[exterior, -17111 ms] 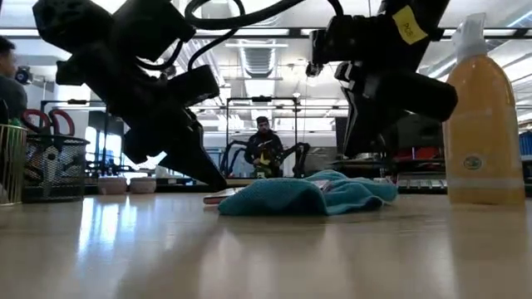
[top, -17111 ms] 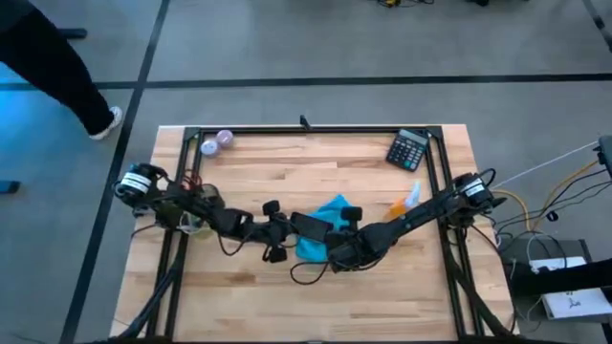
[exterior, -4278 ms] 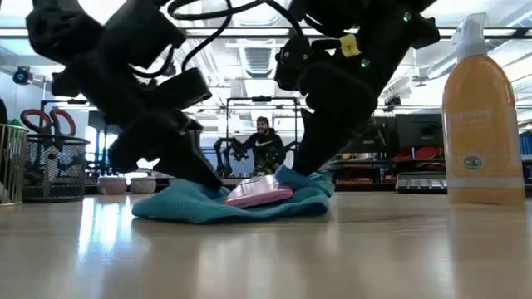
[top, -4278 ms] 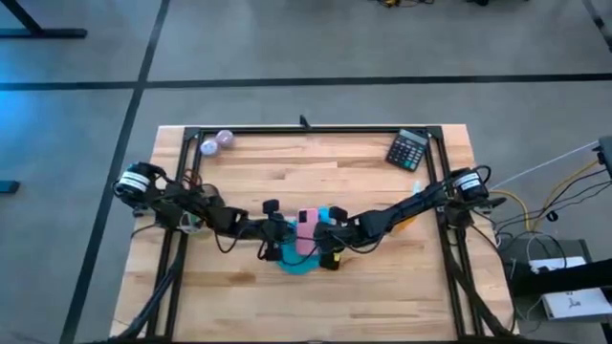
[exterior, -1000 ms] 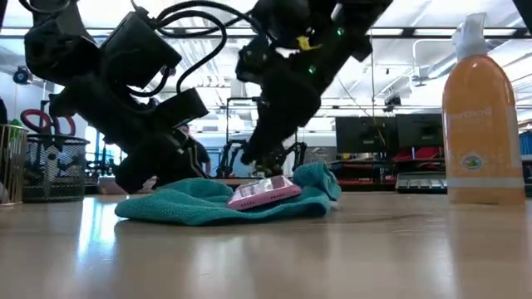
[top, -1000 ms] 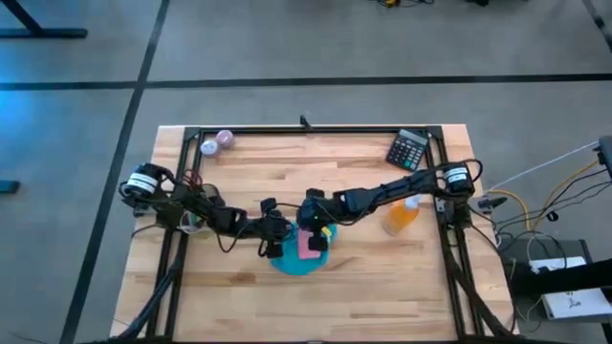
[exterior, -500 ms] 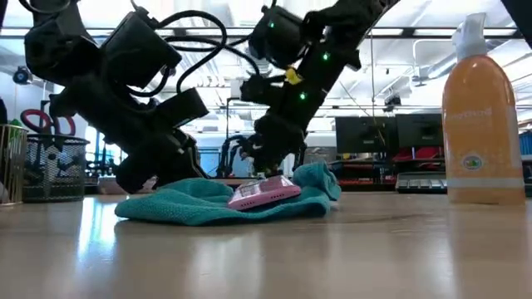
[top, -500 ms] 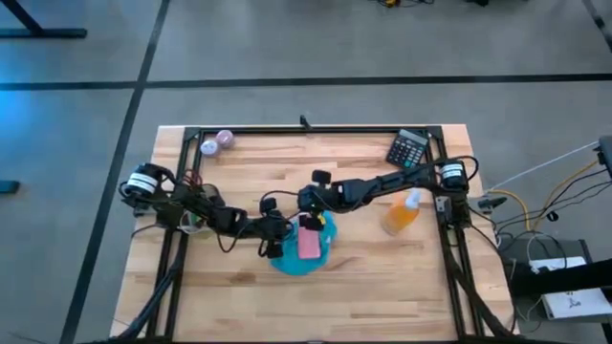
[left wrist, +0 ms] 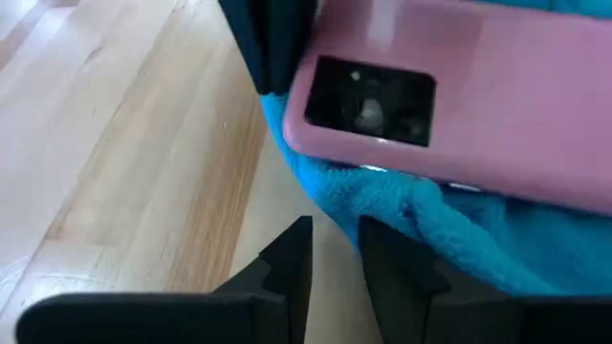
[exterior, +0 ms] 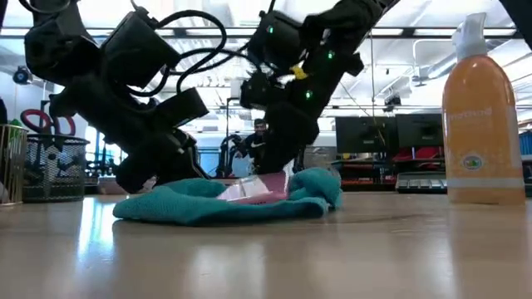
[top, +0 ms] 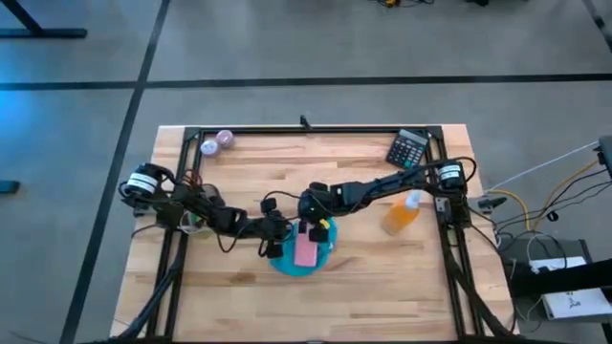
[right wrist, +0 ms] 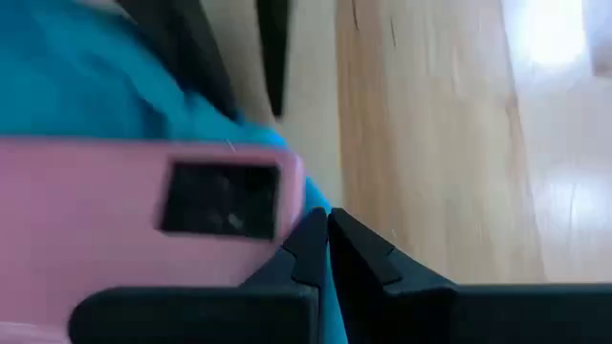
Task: Apply microfiber cloth
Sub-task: Wipe the pink cellphone with the blue microfiber cloth
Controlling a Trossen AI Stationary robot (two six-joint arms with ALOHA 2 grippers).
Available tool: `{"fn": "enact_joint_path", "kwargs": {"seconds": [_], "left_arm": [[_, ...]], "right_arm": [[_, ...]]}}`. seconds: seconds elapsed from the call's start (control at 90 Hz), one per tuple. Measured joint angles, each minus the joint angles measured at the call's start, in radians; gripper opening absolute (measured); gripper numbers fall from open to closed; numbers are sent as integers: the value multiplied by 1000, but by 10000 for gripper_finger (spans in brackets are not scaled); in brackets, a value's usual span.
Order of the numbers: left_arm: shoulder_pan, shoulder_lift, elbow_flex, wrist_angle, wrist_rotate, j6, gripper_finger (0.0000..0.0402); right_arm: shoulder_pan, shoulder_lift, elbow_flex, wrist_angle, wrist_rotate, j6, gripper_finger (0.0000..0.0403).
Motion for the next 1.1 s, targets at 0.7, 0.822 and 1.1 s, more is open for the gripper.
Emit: {"fn": "enact_joint_path", "kwargs": {"seconds": [0.7,0.822,1.1], "left_arm": [[1,0,0,16,1,0,74],[1,0,1,17,1,0,74],[1,-9,2,21,2,20,75]], "right_arm": [[30,4,32,-104,-24,84,0],[73,-13,38,-107,-35,84,0],[116,-52,54,-244,85,126,0]]}}
